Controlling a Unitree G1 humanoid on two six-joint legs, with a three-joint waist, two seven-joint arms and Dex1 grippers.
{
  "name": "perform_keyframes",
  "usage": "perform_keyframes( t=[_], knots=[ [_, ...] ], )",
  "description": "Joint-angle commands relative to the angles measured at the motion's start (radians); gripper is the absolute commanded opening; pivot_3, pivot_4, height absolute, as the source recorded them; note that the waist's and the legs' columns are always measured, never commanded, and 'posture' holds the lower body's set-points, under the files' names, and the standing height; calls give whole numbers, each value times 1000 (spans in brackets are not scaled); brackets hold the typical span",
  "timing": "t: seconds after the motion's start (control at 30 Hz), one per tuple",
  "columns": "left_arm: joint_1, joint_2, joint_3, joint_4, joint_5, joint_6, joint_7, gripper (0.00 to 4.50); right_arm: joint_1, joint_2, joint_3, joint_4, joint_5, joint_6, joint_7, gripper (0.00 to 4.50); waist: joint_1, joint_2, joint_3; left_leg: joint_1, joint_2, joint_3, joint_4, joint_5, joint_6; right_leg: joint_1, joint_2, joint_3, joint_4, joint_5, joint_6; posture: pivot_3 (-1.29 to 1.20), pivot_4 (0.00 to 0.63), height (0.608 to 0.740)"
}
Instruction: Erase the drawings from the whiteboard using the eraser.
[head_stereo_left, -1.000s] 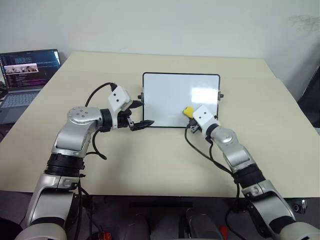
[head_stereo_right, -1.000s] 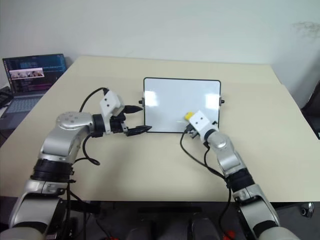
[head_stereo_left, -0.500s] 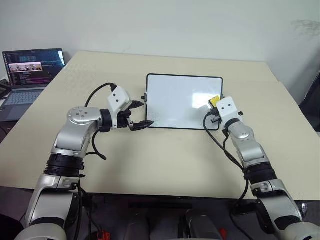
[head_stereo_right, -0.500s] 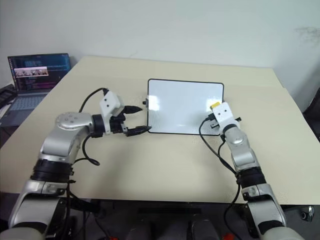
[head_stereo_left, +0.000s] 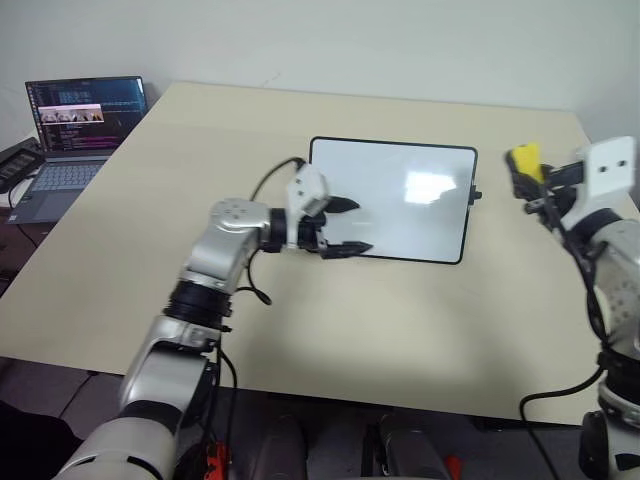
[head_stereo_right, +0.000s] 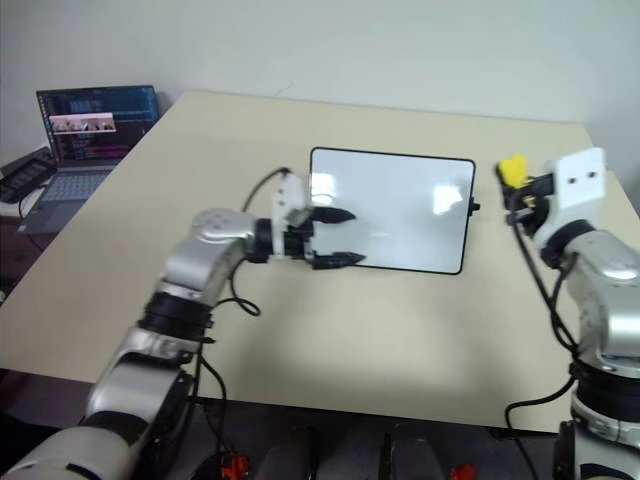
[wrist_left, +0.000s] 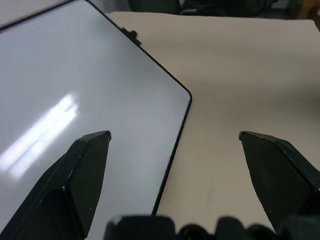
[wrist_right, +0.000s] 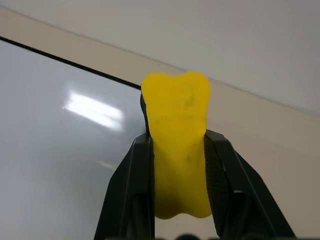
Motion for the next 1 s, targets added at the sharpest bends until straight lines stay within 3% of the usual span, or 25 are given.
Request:
perform_keyframes(
  t=[0.03, 0.17, 0.33, 0.53, 0.67, 0.7, 1.0],
  knots=[
    [-41, -78, -11, 22, 16, -67, 27, 4500, 16, -28, -60, 30, 0, 97, -40, 987, -2, 0, 0, 0, 0, 1, 0, 0, 0, 0, 0, 1, 0, 0, 0, 0, 150, 740],
    [-41, -163, -57, 77, 82, -154, 78, 4500, 40, -61, -44, 131, -22, 152, -59, 987, -4, 0, 0, 0, 0, 2, 0, 0, 1, -1, 0, 2, 1, 0, 0, 0, 150, 740],
    [-7, -235, -84, 83, 130, -187, 146, 4500, 50, -95, 8, 321, -44, 45, -20, 987, -5, 1, 0, 1, -1, 2, 0, 0, 1, -1, 0, 2, 1, 0, 0, 0, 150, 740],
    [15, -251, -101, 69, 155, -190, 163, 4500, 18, -158, 86, 471, -72, -40, 46, 987, -6, 2, 0, 2, -1, 2, 0, 0, 1, 0, 0, 3, 2, 0, 0, 0, 150, 740],
    [16, -246, -96, 68, 157, -186, 168, 4500, -6, -170, 88, 546, -77, -64, 60, 987, -6, 2, 0, 4, -1, 2, 0, 0, 1, 3, 0, 2, 1, 0, 1, 0, 150, 740],
    [17, -243, -94, 66, 156, -184, 167, 4500, -9, -170, 83, 563, -73, -63, 66, 1337, -6, 2, 0, 5, -1, 2, 0, 0, 1, 3, 0, 2, 1, 0, 1, 0, 150, 740],
    [22, -233, -93, 56, 152, -177, 169, 4500, -23, -161, 65, 600, -45, -42, 90, 1337, -6, 2, 0, 5, -1, 2, 0, 0, 1, 4, 0, 2, 2, 0, 1, 0, 150, 740]
  ],
)
